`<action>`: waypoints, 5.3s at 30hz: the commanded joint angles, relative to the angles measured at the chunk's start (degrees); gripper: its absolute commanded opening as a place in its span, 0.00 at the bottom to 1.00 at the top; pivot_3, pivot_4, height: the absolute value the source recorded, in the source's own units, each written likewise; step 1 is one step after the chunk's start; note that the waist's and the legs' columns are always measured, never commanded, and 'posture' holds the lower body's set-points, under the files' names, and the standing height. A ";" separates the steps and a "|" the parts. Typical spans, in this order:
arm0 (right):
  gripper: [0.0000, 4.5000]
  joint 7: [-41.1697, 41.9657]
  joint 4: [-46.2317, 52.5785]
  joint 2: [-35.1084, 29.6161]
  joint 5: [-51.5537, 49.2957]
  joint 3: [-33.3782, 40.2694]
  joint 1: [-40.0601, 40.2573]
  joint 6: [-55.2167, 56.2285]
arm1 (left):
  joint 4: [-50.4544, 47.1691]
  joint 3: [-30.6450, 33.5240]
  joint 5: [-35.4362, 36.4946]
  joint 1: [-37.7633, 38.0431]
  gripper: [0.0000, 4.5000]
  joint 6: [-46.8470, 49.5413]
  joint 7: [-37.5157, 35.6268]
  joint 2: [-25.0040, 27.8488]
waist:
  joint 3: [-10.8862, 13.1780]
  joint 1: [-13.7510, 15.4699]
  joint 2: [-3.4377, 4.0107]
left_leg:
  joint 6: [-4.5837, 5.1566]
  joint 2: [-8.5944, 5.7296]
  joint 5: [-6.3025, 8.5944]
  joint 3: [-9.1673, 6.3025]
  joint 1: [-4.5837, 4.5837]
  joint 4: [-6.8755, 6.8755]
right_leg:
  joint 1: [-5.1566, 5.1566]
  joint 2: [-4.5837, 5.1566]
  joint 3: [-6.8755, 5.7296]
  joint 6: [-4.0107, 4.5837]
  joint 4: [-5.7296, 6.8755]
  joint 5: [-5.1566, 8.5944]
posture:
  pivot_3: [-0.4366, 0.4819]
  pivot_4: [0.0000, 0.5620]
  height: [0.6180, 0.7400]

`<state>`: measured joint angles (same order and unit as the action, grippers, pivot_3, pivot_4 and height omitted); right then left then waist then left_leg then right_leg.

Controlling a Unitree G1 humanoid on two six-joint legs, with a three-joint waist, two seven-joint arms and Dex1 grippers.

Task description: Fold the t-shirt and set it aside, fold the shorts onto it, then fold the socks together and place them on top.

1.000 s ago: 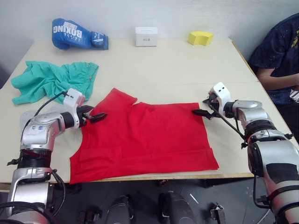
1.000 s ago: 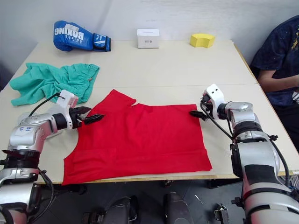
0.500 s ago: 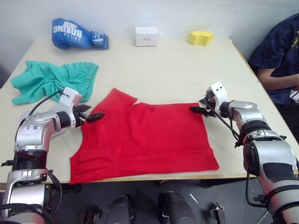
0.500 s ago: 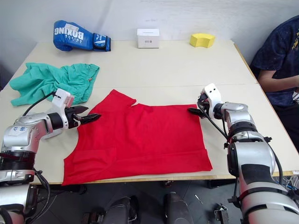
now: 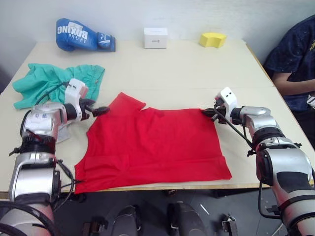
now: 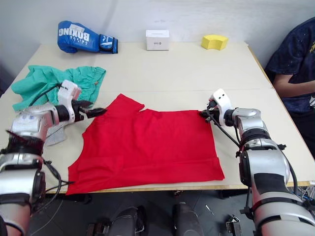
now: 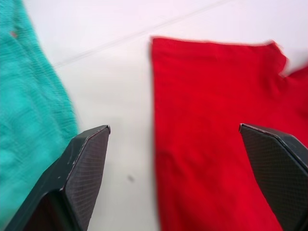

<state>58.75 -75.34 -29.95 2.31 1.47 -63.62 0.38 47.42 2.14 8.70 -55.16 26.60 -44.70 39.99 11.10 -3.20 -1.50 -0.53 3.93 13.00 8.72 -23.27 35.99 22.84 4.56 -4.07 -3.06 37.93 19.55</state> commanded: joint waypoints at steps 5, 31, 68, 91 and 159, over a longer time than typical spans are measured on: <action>0.00 3.07 3.69 -1.91 -0.47 0.42 2.80 2.69 | 20.26 -1.86 -6.21 -10.42 1.00 -9.61 3.38 -4.96 | 0.01 -0.05 -0.02 | 0.06 -0.02 0.03 0.11 -0.02 0.04 | 0.02 -0.01 -0.01 -0.01 -0.05 0.00 | 0.48 0.27 1.00; 0.00 6.23 8.05 -2.87 -3.94 2.39 6.98 4.45 | 26.45 2.47 -8.58 -7.87 0.01 -16.12 1.57 -8.25 | 0.02 0.05 -0.07 | 0.05 -0.02 0.04 0.17 0.01 0.13 | 0.09 0.00 -0.19 -0.03 0.10 0.00 | 0.48 0.27 1.00; 0.00 12.09 36.59 -6.16 -16.17 7.59 25.98 -4.89 | -27.56 11.26 5.13 24.87 0.01 2.60 -11.70 4.39 | 0.03 0.02 -0.09 | 0.06 0.11 0.04 0.56 -0.06 0.17 | 0.58 -0.01 0.64 -0.01 0.54 0.00 | 0.48 0.27 1.00; 0.77 10.13 42.21 -13.05 -13.90 5.21 29.37 0.87 | -6.14 -0.96 0.67 4.79 0.91 9.85 -12.68 6.26 | 0.03 0.18 -0.14 | 0.06 0.04 0.06 0.61 -0.02 0.14 | 0.58 -0.06 0.66 -0.01 0.50 0.01 | 0.48 0.27 1.00; 0.01 -16.55 20.85 -13.35 9.11 -4.39 36.22 62.31 | -15.69 3.37 -17.21 37.46 0.00 -92.85 0.11 15.72 | 0.00 -0.14 -0.25 | 0.18 0.14 0.18 0.95 0.21 0.14 | 0.56 0.01 1.04 -0.01 0.50 0.01 | 0.48 0.27 1.00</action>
<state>43.38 -53.35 -42.15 10.14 -2.12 -28.41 62.27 31.98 4.30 -7.12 -18.39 -63.51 -46.74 54.65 11.10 -3.34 -1.75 -0.32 4.07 13.20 9.66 -23.04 36.12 23.38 4.57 -3.03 -3.07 38.42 19.57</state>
